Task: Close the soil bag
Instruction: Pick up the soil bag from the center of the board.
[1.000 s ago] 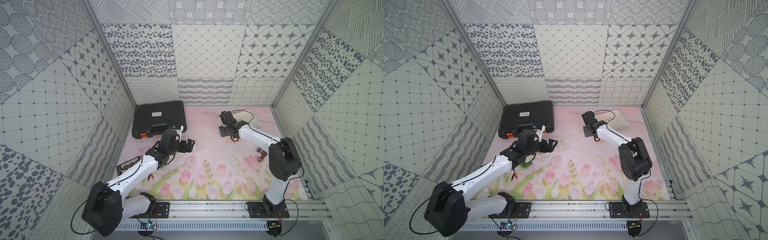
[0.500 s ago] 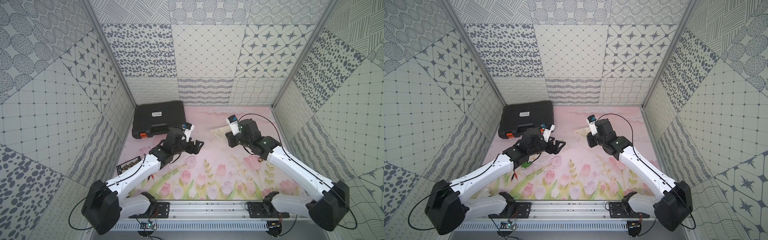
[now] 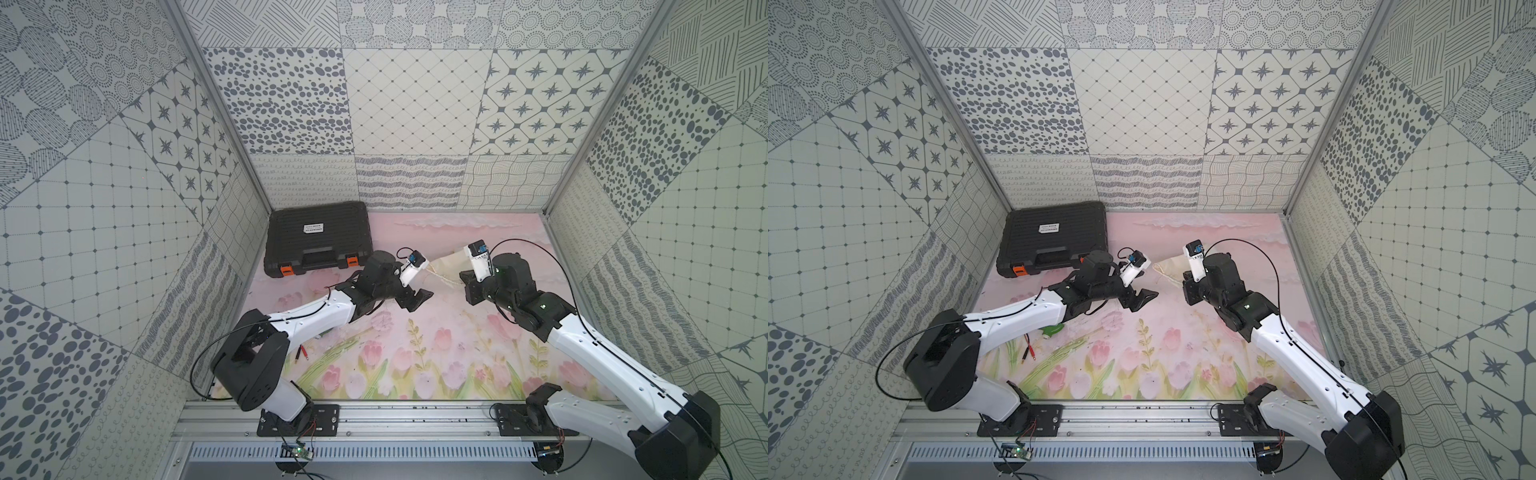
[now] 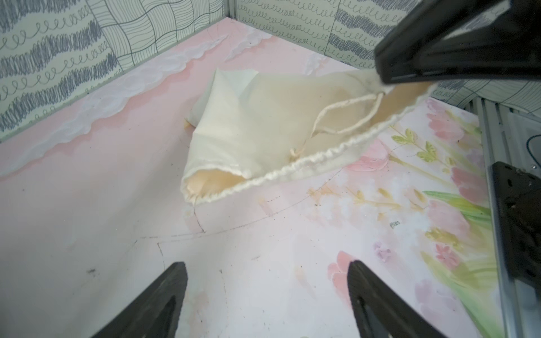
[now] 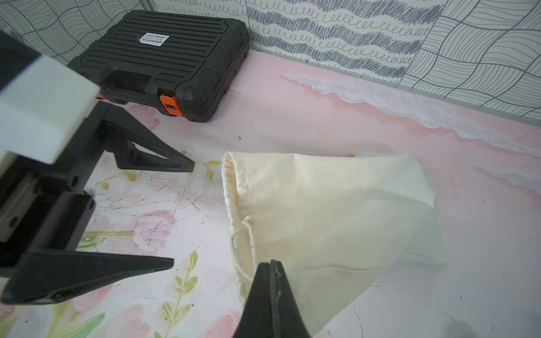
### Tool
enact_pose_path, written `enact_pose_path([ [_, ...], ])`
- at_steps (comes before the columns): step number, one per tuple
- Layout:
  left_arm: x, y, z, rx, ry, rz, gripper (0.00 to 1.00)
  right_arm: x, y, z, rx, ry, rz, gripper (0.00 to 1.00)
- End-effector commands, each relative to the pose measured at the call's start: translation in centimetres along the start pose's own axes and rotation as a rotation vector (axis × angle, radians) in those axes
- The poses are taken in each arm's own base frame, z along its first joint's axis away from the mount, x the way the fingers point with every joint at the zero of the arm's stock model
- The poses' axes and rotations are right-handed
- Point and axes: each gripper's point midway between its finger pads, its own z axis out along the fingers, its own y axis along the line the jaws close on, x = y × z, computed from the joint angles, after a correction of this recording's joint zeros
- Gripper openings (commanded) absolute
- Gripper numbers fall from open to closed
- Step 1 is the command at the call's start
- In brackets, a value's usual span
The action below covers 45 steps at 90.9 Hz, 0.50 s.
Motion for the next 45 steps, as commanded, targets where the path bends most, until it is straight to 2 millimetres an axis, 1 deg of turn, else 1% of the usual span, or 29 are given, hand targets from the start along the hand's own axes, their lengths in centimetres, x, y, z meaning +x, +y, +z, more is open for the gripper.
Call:
enact_pose_path([
  [1,-4.7,1.0,2.6,-0.006,-0.185,0.343,0.93,-1.6,0.6,-0.1,-0.037,-0.075,0.027,0.00],
  [11,-4.9,1.4,3.5,0.022,-0.200,0.352,0.94,-1.6,0.6,0.0,-0.040,-0.082,0.041,0.00],
  [22,-3.9,0.5,4.3,0.101,-0.194,0.380,0.90,-2.0,0.7,0.0,-0.046,-0.092,0.046,0.00],
  [33,-2.3,-0.5,4.6,0.169,-0.168,0.372,0.75,-2.5,0.7,-0.2,-0.044,-0.105,0.048,0.00],
  [40,-1.4,-0.6,4.7,0.179,-0.161,0.350,0.66,-2.7,0.6,-0.2,-0.040,-0.111,0.054,0.00],
  [45,-1.1,-0.5,4.6,0.180,-0.166,0.335,0.59,-2.9,0.6,-0.1,-0.038,-0.115,0.061,0.00],
])
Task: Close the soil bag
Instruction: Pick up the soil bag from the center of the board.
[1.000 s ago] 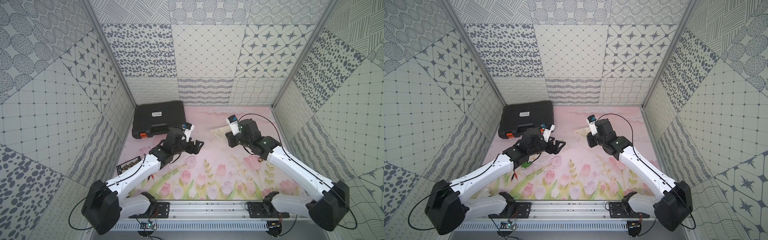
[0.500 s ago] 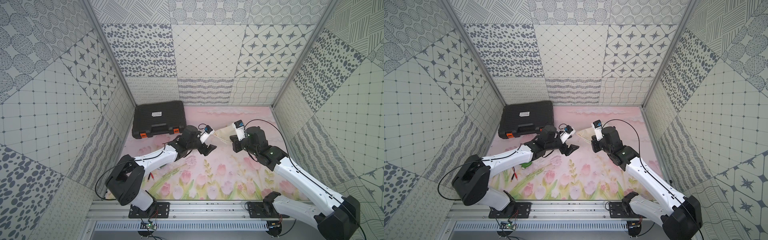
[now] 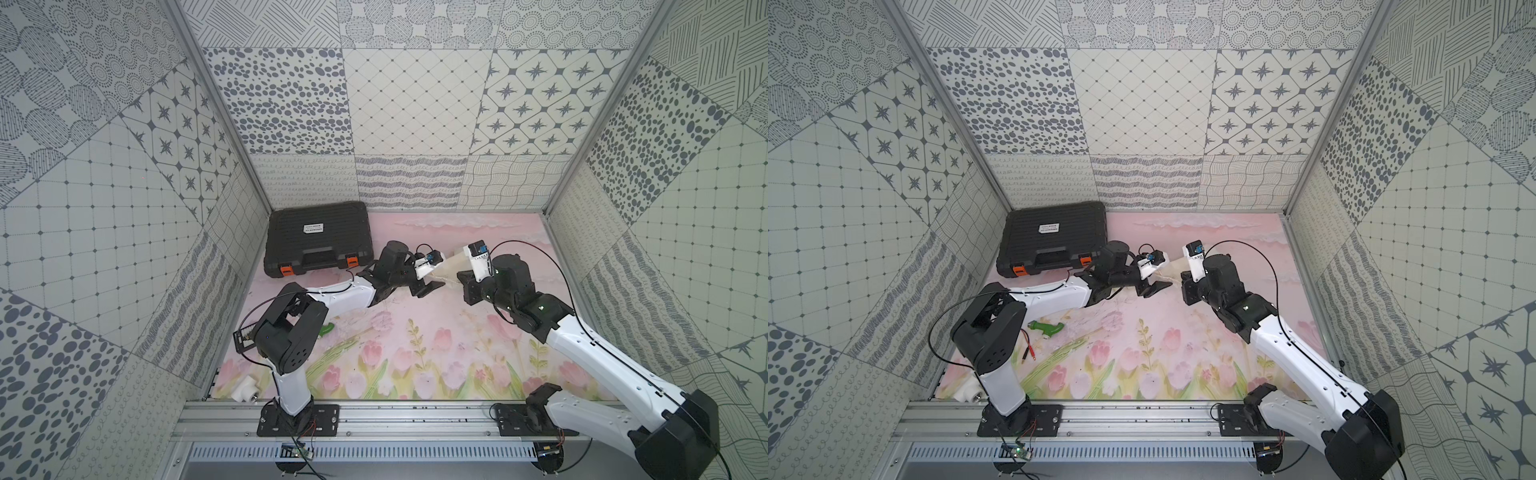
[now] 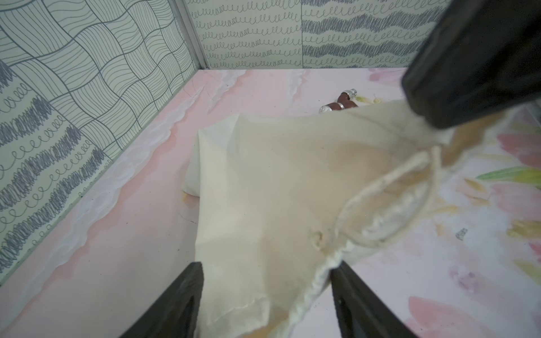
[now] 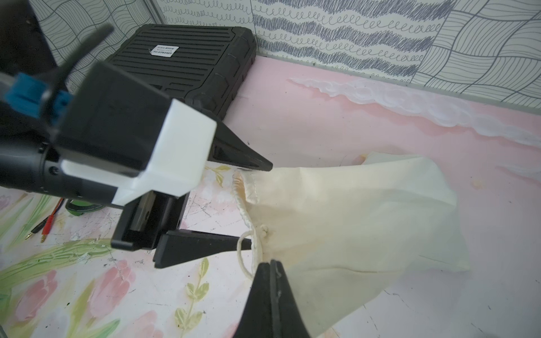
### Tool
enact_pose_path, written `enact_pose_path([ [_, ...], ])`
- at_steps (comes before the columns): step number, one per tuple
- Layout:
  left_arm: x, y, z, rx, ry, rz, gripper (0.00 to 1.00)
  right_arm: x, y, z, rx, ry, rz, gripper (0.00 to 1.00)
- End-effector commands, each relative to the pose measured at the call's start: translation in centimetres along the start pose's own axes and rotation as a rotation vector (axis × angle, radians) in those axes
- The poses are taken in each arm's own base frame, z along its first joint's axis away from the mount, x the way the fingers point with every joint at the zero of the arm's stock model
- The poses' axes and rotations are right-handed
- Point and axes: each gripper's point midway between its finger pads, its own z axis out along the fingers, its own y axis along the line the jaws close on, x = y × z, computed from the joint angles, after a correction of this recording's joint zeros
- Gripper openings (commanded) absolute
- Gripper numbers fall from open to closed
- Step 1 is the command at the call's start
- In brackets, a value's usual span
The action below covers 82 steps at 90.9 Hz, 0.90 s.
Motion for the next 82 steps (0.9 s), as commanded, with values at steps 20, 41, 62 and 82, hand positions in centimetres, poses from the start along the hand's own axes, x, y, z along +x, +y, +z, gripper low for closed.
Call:
enact_pose_path([
  [20,-0.3,1.3,-1.6,-0.002,-0.073,0.003,0.00,-3.9,0.3,0.3,-0.020,-0.122,0.038,0.00],
  [41,-2.8,6.0,-7.2,-0.180,-0.055,0.013,0.00,-7.5,-0.6,3.9,-0.031,-0.153,0.085,0.00],
  [62,-7.4,9.3,-13.6,-0.382,0.057,0.125,0.00,-15.8,0.2,6.9,-0.112,-0.263,0.088,0.00],
  [82,-8.5,10.2,-18.2,-0.551,0.133,0.098,0.00,-19.6,2.2,7.7,-0.230,-0.332,0.089,0.00],
])
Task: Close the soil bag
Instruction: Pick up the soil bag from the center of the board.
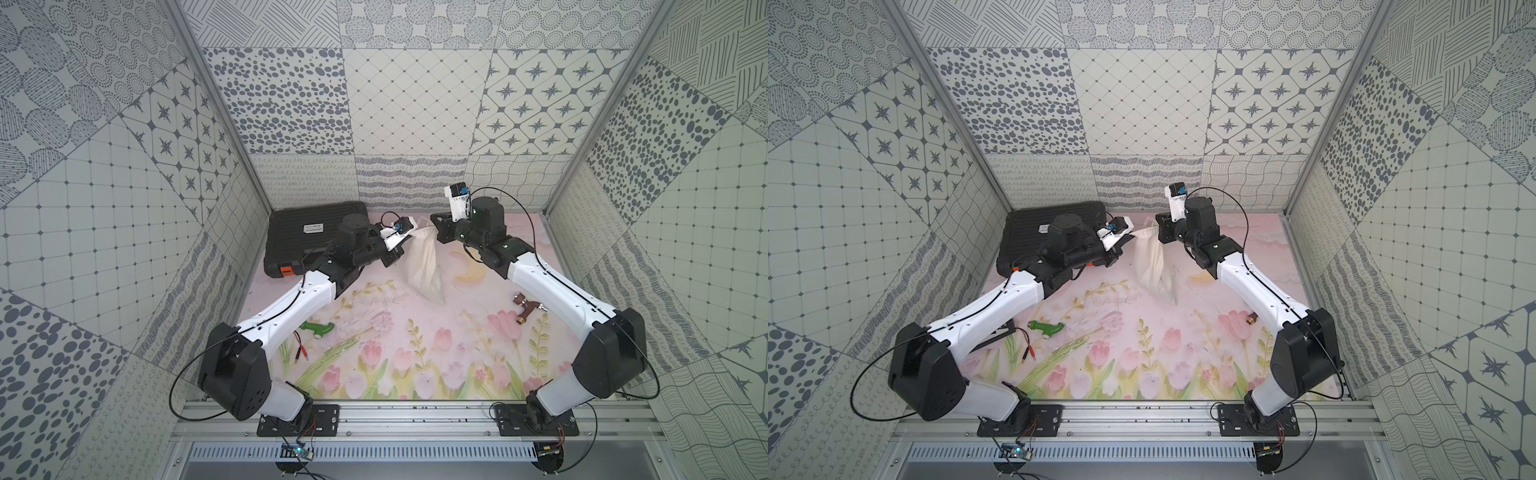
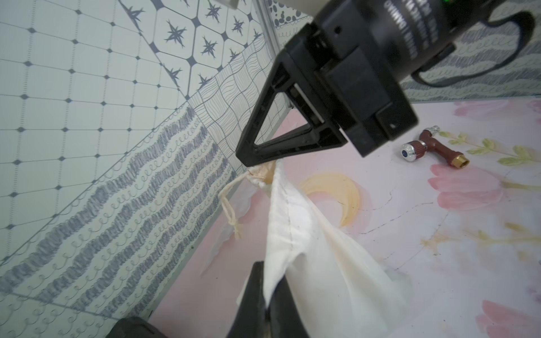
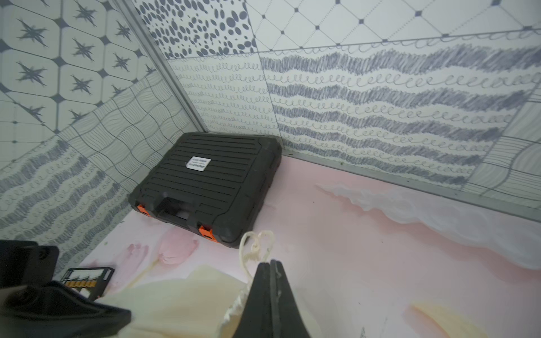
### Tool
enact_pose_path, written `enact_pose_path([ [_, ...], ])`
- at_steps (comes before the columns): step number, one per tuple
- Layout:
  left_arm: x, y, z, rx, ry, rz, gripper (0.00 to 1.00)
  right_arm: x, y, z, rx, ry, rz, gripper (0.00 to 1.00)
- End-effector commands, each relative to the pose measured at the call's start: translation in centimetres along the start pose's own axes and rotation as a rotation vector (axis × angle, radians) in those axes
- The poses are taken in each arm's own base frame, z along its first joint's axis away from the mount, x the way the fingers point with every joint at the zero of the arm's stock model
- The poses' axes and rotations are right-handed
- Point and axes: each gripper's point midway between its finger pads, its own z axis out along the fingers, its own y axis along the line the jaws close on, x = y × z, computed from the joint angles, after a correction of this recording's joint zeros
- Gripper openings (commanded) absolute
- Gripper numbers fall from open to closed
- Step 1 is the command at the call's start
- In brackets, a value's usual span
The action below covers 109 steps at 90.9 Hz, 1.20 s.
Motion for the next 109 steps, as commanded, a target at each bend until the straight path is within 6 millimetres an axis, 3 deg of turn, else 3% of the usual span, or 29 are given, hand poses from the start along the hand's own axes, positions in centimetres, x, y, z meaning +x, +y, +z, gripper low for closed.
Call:
enact_pose_path([
  [1,1.2,2.4,-3.2,-0.153,0.162,0.013,0.00,-3.2,1.4,0.1,-0.082,-0.091,-0.001,0.00],
  [22,4.3,-3.7,-2.1,-0.029,0.248,-0.124,0.00,1.0,0.7,0.2,-0.088,-0.021,0.027,0.00],
  [30,5.7,-4.1,-1.0,-0.030,0.266,-0.177,0.00,2.1,0.1,0.4,-0.079,0.000,0.043,0.00],
  [37,6.6,-2.9,0.1,-0.057,0.308,-0.191,0.00,1.5,-0.4,1.0,-0.078,0.003,0.054,0.00],
  [47,6.6,0.6,1.4,-0.089,0.340,-0.223,0.00,-0.5,-1.0,2.2,-0.071,-0.016,0.043,0.00],
  [68,5.2,7.5,2.8,-0.130,0.308,-0.239,0.00,-5.1,-1.3,5.2,-0.096,-0.080,0.030,0.00],
  [84,3.7,9.5,2.5,-0.126,0.324,-0.217,0.00,-8.2,-0.7,6.2,-0.124,-0.129,0.023,0.00],
  [90,3.1,9.3,1.9,-0.125,0.311,-0.223,0.00,-8.2,-0.5,5.9,-0.134,-0.128,0.030,0.00],
  [98,2.4,7.9,0.7,-0.105,0.284,-0.248,0.00,-6.7,-0.5,5.4,-0.134,-0.098,0.043,0.00],
  [109,3.3,2.4,0.3,-0.026,0.295,-0.237,0.00,-2.6,-1.5,4.2,-0.093,-0.044,0.062,0.00],
])
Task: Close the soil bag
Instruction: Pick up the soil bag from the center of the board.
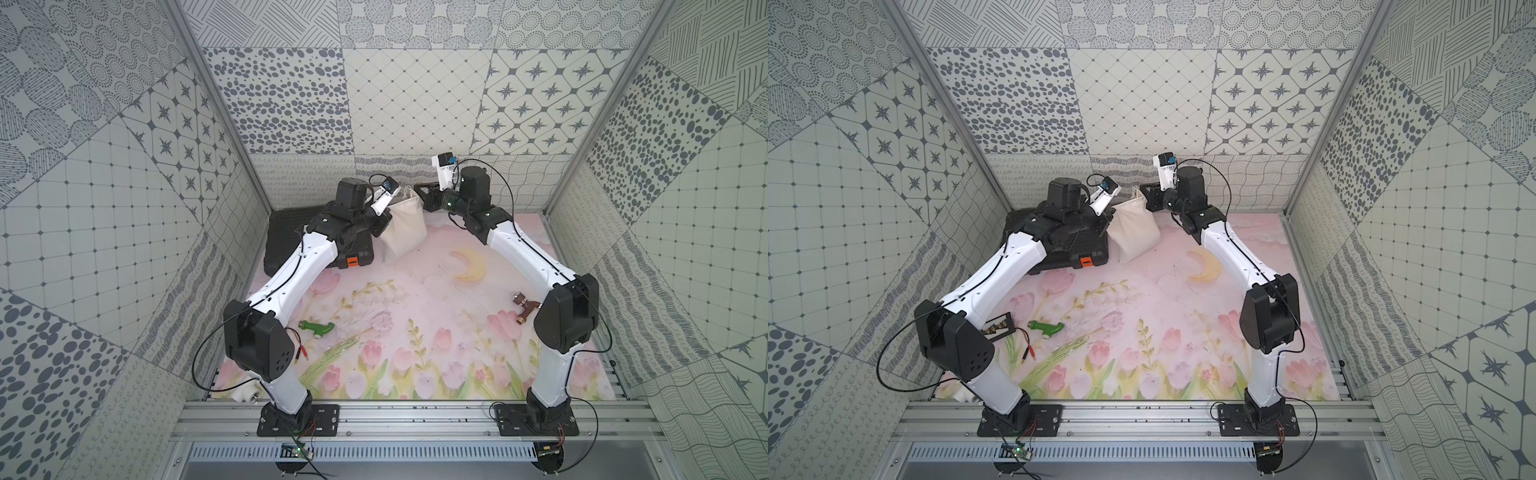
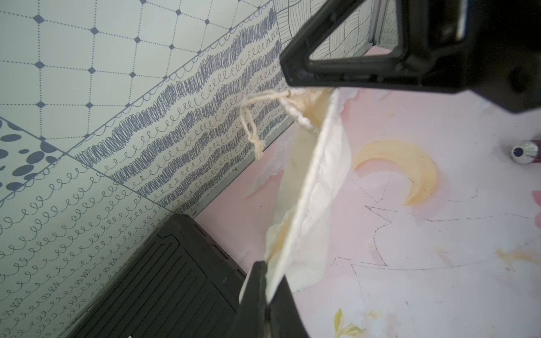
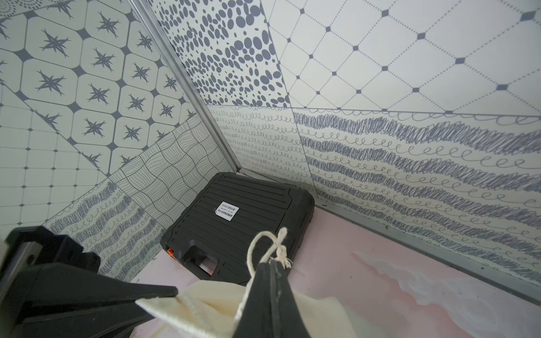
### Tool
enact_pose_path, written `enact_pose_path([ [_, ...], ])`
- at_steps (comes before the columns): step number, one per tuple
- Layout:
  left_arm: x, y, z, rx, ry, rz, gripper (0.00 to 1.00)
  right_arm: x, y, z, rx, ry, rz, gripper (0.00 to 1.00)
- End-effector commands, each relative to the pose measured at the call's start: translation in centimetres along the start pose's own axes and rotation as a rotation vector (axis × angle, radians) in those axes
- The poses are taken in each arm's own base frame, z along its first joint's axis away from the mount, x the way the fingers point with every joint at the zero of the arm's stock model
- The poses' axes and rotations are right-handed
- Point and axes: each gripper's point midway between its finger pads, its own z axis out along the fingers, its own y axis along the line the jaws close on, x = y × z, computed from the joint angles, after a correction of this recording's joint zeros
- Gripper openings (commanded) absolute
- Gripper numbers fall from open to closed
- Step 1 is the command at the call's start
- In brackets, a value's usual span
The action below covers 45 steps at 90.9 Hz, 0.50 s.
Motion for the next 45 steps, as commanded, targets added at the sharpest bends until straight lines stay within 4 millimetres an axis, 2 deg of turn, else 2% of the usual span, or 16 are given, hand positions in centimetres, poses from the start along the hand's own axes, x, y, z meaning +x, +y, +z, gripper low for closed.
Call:
enact_pose_path([
  [1,1.4,-5.1,-1.4,0.095,-0.007,0.002,0.00,1.8,-0.9,-1.9,0.043,0.003,0.015,0.00],
  [8,3.7,-9.0,-1.0,0.145,0.021,-0.009,0.00,5.4,-1.9,-3.2,0.086,0.050,0.038,0.01],
  [16,6.6,-13.0,-0.5,0.220,0.052,-0.093,0.00,9.3,-2.7,-5.2,0.131,0.113,0.057,0.09],
  [17,6.8,-13.5,-0.5,0.232,0.052,-0.106,0.00,10.4,-2.9,-5.8,0.144,0.130,0.061,0.11],
  [19,7.6,-14.4,-0.4,0.252,0.059,-0.128,0.00,10.7,-2.9,-6.2,0.149,0.134,0.061,0.12],
  [21,8.2,-15.3,-0.3,0.273,0.062,-0.148,0.00,12.1,-3.3,-7.0,0.172,0.161,0.063,0.16],
  [26,9.6,-17.5,-0.2,0.320,0.075,-0.184,0.00,13.2,-3.3,-8.9,0.204,0.182,0.049,0.24],
  [32,11.2,-19.6,0.0,0.360,0.102,-0.216,0.00,14.2,-3.3,-10.9,0.237,0.205,0.041,0.28],
  [45,12.6,-23.0,0.3,0.418,0.124,-0.227,0.00,16.2,-2.6,-14.5,0.271,0.271,0.071,0.40],
])
